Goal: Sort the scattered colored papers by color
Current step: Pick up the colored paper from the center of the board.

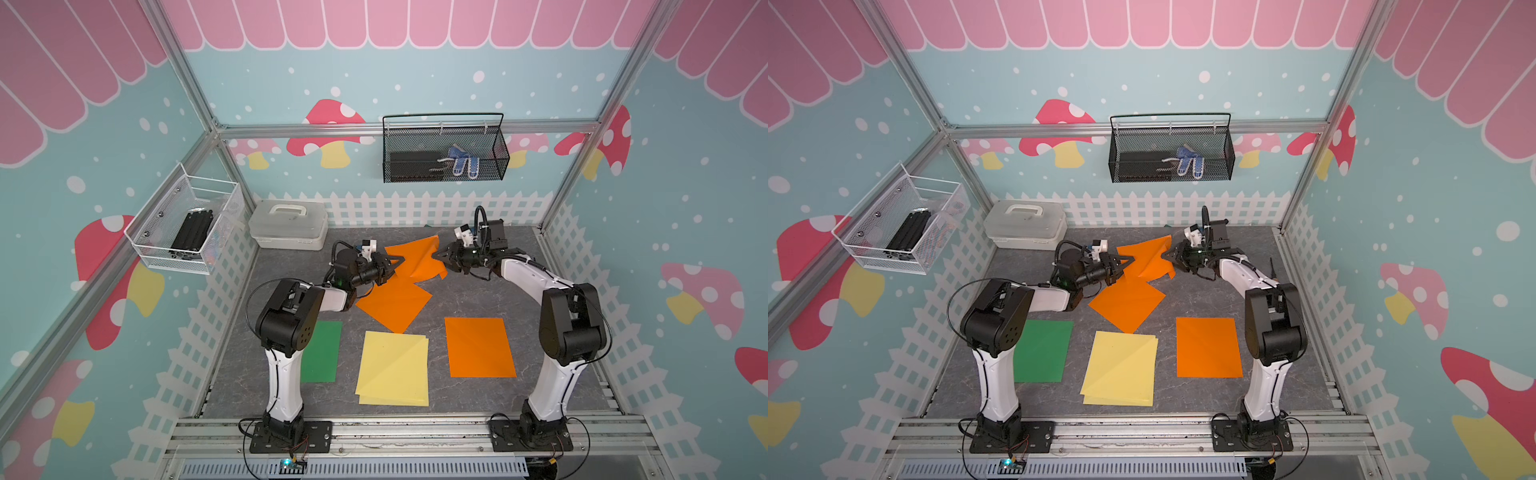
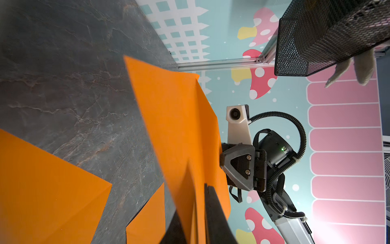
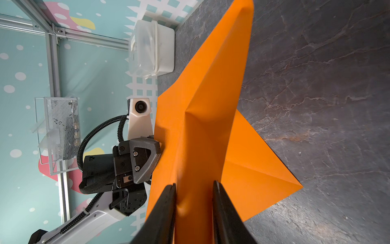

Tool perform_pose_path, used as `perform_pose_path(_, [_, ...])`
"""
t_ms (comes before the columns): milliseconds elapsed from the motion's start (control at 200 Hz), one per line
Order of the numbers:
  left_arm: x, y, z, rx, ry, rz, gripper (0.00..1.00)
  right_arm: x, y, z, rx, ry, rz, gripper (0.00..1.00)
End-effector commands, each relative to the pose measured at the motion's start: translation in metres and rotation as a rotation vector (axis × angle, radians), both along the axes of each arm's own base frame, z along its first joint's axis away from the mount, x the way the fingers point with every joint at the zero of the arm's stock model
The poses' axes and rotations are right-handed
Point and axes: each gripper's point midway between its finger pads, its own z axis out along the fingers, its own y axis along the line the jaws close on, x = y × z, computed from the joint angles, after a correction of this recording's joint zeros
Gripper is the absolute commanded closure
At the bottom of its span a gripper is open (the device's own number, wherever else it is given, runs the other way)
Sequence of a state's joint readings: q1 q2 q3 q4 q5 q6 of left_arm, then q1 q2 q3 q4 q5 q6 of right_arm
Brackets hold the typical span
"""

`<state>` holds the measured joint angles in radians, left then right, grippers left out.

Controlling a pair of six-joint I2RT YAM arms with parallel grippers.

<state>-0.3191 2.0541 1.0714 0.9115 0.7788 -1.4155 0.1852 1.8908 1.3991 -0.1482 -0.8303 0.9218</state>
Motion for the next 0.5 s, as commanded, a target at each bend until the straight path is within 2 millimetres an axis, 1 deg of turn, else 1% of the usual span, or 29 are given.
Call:
perform_pose_path(0, [0.001, -0.005, 0.006, -0.021, -0.022, -0.021, 0.93, -0.002, 0.005, 0.018, 0.016, -0.041, 0.009, 0.68])
perform_pose_path(30, [0.001, -0.005, 0.006, -0.020, -0.022, -0.021, 0.96, -0.002, 0.005, 0.018, 0.016, -0.043, 0.010, 0.67])
perform_pose_path(75, [0.001, -0.005, 0.006, -0.018, -0.022, -0.023, 1.00, -0.002, 0.004, 0.018, 0.015, -0.043, 0.009, 0.61])
perform_pose_path(155, [0.001, -0.005, 0.008, -0.020, -0.026, -0.023, 1.00, -0.003, 0.004, 0.019, 0.010, -0.051, 0.013, 0.47])
perform_pose_path(185, [0.001, -0.005, 0.008, -0.021, -0.029, -0.022, 1.00, -0.003, 0.004, 0.020, 0.007, -0.056, 0.012, 0.44])
perform_pose_path(240, [0.001, -0.006, 0.011, -0.023, -0.036, -0.027, 1.00, -0.004, 0.003, 0.020, -0.002, -0.068, 0.009, 0.40])
perform_pose_path(310, [0.000, -0.007, 0.013, -0.025, -0.044, -0.034, 1.00, -0.004, 0.001, 0.022, -0.015, -0.086, 0.008, 0.37])
perform_pose_path(400, [-0.001, -0.009, 0.019, -0.030, -0.056, -0.045, 1.00, -0.005, -0.009, 0.019, -0.090, -0.103, -0.019, 0.33])
perform_pose_path(490, [-0.003, -0.010, 0.026, -0.028, -0.070, -0.057, 1.00, -0.008, -0.033, 0.014, -0.259, -0.117, -0.067, 0.28])
